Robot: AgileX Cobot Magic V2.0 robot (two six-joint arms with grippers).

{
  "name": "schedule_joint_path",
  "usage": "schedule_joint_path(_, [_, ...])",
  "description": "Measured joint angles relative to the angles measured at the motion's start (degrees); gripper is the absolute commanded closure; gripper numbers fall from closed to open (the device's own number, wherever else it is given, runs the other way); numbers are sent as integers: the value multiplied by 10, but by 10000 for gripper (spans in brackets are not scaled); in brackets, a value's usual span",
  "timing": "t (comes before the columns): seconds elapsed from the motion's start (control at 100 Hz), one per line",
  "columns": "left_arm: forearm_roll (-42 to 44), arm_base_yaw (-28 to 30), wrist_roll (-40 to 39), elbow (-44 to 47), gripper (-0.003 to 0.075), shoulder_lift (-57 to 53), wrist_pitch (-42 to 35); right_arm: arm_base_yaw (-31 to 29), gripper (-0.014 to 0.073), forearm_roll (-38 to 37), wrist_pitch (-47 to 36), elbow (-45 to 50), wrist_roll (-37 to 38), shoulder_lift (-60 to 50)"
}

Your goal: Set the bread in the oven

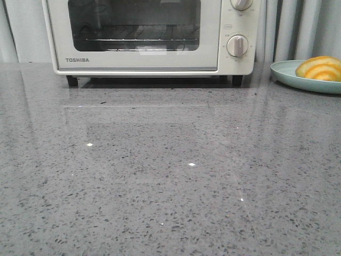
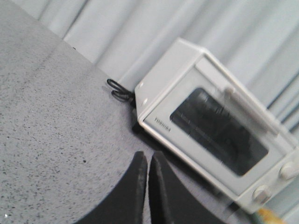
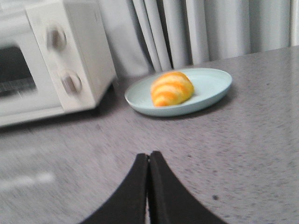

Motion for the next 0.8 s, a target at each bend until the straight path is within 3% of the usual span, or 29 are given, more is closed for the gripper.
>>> schedule_joint_path(0.16, [-63,0,0,0,741,0,-3,0,641,149,-29,0,2,0])
schedule_joint_path(0.25, [-67,0,3,-6,742,0,15,0,641,180,-57,0,2,0])
schedule_joint_path(0.37, [-3,0,33,-66,741,19,99,0,641,135,-26,-39,2,3])
schedule_joint_path(0.53, [67,-1,136,-206,741,165,174,0,641,30,48,-144,2,81])
schedule_joint_path(0.63, [78,-5,201,-294,741,280,197,0,641,11,66,-191,2,149])
schedule_joint_path(0.8, [79,-47,243,-424,741,448,198,0,640,4,80,-238,2,245])
